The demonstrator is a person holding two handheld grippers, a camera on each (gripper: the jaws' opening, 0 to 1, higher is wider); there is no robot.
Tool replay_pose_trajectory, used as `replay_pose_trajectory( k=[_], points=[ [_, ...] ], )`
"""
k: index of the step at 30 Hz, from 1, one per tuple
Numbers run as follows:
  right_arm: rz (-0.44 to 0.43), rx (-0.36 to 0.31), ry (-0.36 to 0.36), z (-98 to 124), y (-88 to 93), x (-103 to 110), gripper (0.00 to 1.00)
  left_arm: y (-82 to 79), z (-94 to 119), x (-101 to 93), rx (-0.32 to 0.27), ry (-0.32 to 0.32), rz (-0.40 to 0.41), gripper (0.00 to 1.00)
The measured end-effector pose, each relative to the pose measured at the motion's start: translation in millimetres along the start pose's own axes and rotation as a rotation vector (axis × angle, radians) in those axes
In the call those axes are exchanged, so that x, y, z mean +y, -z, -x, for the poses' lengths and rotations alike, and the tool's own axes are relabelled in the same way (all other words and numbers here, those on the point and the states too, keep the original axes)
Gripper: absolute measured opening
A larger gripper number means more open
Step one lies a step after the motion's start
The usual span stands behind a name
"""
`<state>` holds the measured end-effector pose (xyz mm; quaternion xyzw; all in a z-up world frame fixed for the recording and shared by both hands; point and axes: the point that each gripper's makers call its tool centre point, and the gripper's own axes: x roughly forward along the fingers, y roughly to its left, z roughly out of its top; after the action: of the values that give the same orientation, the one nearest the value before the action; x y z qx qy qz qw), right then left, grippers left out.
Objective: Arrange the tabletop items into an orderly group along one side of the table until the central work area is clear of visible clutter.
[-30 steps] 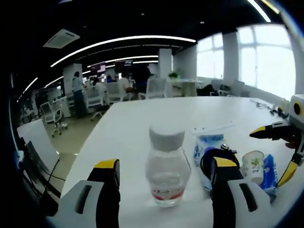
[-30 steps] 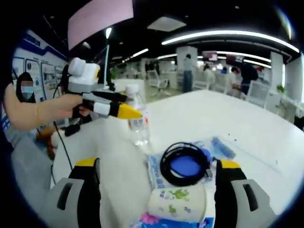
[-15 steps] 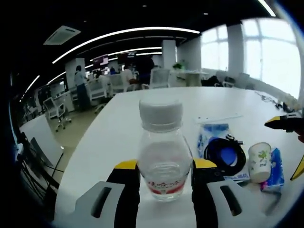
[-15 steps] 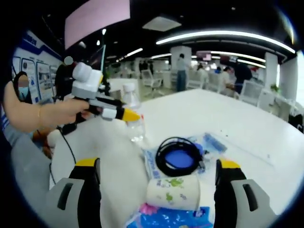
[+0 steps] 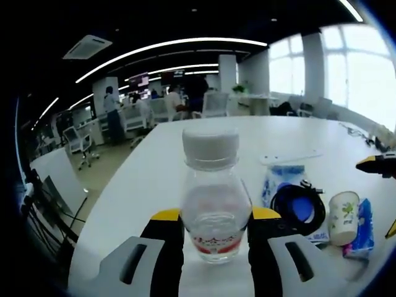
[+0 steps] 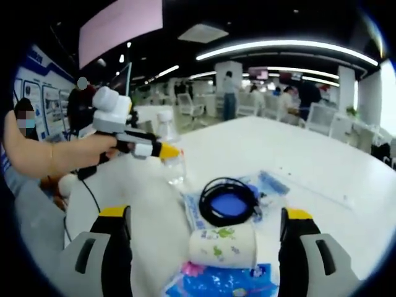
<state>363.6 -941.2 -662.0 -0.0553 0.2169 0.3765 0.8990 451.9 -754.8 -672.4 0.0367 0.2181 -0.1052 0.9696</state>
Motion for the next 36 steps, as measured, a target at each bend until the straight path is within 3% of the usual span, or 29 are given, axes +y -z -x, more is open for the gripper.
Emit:
replay_pose_trajectory(
  k=[12,15,20,30,36],
  points=[
    [-0.025,0.003,0.019,5,7.3,-4,0.98,0.1,0,0.0,-0.004,-0.025,0.007,0.39],
    [-0.025,0.006,0.023,6,8.6,-5,0.98,0.5,1,-0.6,-0.013,-0.022,0.022,0.54],
    [-0.033,0.009,0.029,10,11.8,-9,0.98,-3.0,5,-1.8,-0.022,-0.008,0.0,0.6],
    [-0.046,0.025,0.053,24,21.1,-17,0.98,-11.5,17,-9.7,-0.026,0.048,0.014,0.95],
    [-0.049,0.024,0.058,32,22.5,-18,0.98,-12.7,29,-16.2,-0.026,0.068,-0.002,0.99]
  ],
)
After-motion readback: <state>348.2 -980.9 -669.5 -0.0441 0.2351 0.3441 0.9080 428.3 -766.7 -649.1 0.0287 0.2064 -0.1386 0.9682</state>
